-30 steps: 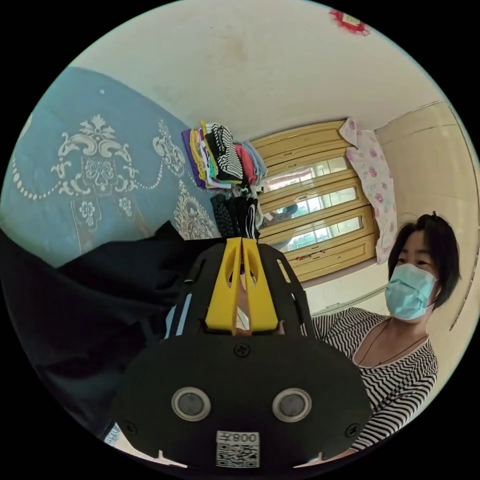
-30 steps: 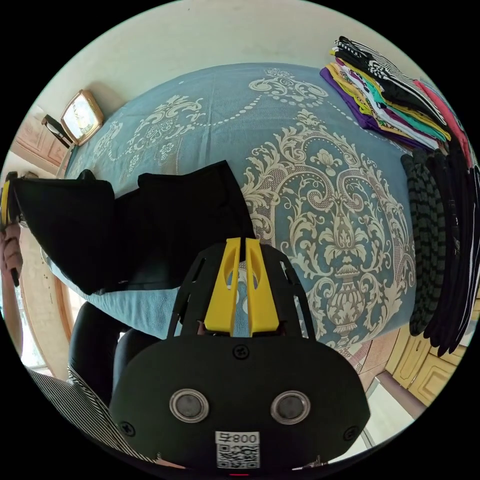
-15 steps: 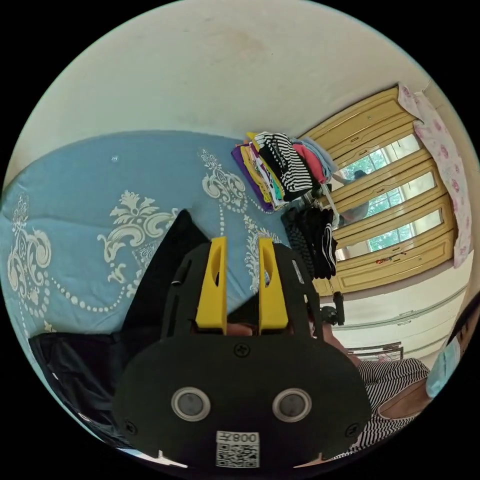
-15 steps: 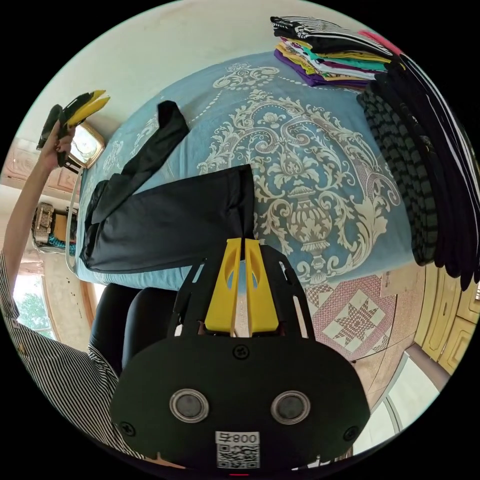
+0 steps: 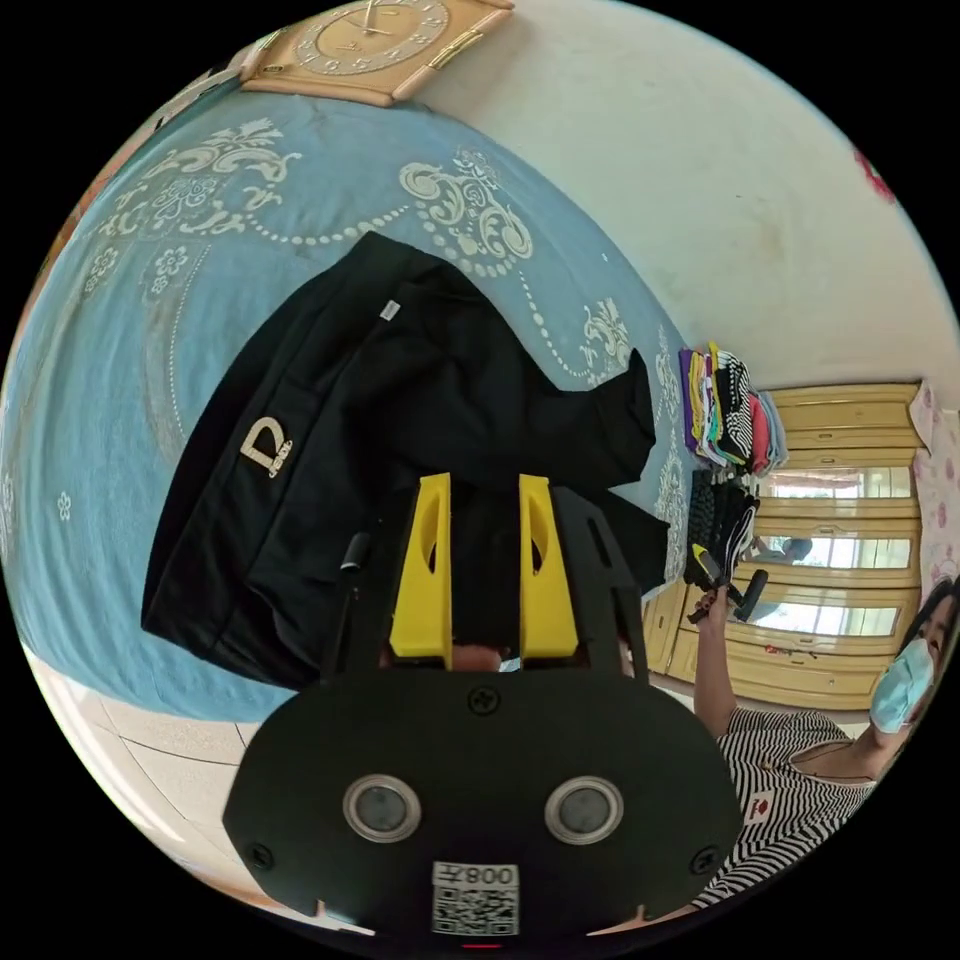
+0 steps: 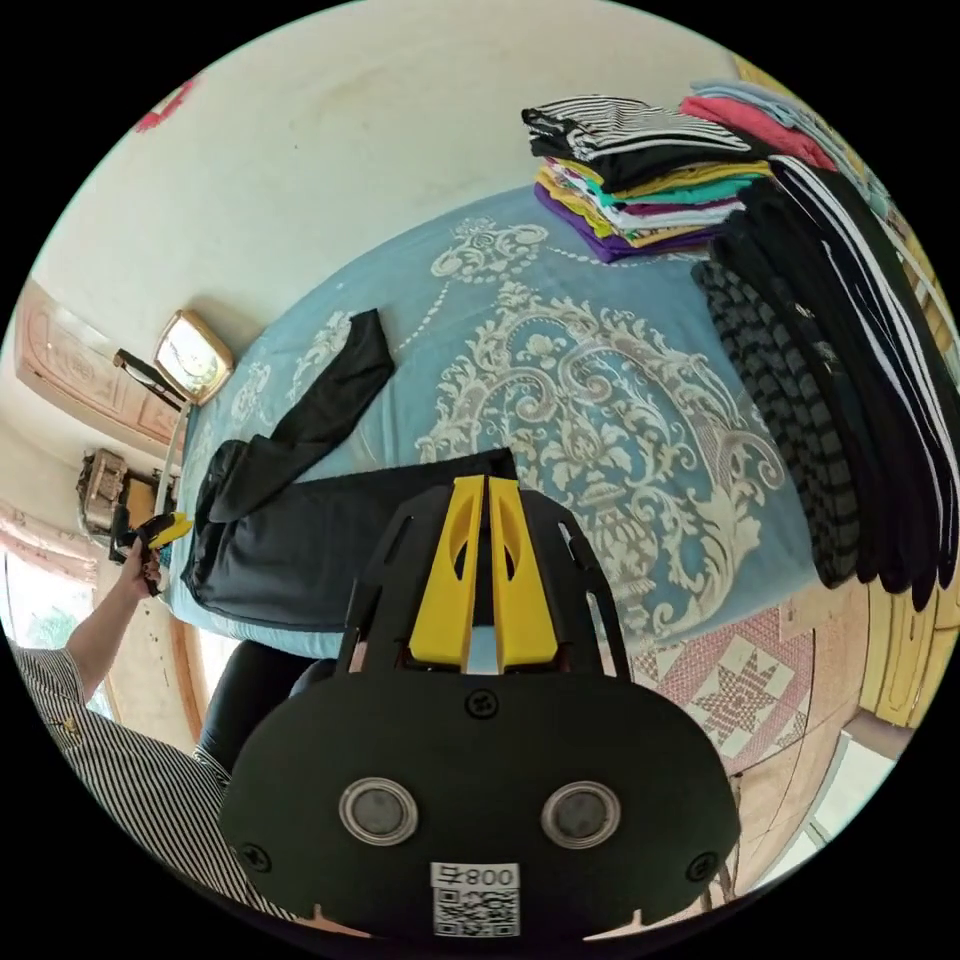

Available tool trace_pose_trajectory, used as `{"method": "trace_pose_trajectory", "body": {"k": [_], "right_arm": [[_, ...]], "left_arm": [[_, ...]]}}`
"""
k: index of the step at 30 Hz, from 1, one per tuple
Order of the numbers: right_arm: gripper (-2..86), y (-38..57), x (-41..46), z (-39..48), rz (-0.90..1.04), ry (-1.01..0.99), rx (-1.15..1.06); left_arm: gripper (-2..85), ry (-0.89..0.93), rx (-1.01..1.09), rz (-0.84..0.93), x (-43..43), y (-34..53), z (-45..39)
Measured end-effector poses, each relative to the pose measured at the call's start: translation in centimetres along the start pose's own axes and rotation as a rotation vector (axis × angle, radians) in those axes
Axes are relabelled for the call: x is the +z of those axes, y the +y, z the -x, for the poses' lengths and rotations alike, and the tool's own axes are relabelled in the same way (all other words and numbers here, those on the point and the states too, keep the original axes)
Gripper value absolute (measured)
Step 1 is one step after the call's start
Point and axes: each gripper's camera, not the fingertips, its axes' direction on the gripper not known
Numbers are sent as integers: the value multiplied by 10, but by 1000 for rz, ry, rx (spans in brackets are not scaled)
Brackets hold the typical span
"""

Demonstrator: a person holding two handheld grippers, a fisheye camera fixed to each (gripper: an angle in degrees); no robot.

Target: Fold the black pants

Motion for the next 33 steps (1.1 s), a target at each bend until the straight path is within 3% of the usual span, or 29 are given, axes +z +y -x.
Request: {"method": "trace_pose_trajectory", "body": {"k": [9, 15, 17, 25, 33], "right_arm": [[68, -108, 89, 160, 73, 25, -462], [81, -129, 164, 210, 246, 204, -687], [77, -125, 178, 211, 289, 248, -709], [25, -123, 137, 190, 210, 165, -611], [16, -113, -22, 80, -37, -287, -203]], "left_arm": [[122, -118, 31, -79, -13, -65, -69], [114, -314, 54, -3, 4, -90, -109], [64, -455, 46, -25, 3, -81, -124], [11, -388, 130, -90, -49, -26, -167], [6, -208, 156, -322, -176, 76, -201]]}}
